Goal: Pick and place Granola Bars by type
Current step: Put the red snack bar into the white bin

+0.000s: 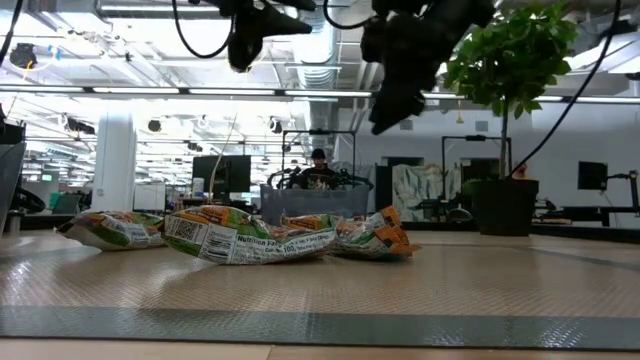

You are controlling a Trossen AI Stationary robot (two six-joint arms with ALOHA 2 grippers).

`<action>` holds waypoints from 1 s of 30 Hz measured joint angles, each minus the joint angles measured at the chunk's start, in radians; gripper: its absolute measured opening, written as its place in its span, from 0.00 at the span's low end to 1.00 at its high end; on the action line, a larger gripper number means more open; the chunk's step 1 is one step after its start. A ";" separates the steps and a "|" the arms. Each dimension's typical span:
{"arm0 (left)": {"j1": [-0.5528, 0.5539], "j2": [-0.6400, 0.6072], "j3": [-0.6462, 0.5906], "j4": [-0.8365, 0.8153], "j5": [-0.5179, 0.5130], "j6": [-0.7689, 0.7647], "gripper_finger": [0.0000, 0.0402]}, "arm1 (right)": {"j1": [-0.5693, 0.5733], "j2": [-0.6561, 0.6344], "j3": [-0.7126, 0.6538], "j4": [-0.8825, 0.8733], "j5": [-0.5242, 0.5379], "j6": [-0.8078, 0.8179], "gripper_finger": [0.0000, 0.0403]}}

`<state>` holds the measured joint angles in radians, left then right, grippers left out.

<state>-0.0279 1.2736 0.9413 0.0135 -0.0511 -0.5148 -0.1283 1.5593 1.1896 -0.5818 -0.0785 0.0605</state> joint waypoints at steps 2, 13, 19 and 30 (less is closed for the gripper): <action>0.006 0.000 0.000 0.000 -0.036 -0.041 0.29 | -0.028 0.003 0.000 0.032 0.037 -0.073 0.46; 0.031 0.000 0.000 0.004 -0.115 -0.118 0.29 | -0.121 0.220 0.009 0.120 0.111 -0.148 0.55; 0.031 0.000 0.000 0.002 -0.119 -0.118 0.29 | -0.128 0.357 0.076 0.111 0.107 -0.149 0.57; 0.031 0.000 0.000 0.000 -0.114 -0.118 0.29 | -0.121 0.460 0.206 0.048 0.023 -0.153 0.57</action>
<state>0.0029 1.2736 0.9417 0.0135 -0.1654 -0.6331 -0.2489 2.0197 1.3952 -0.5336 -0.0551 -0.0923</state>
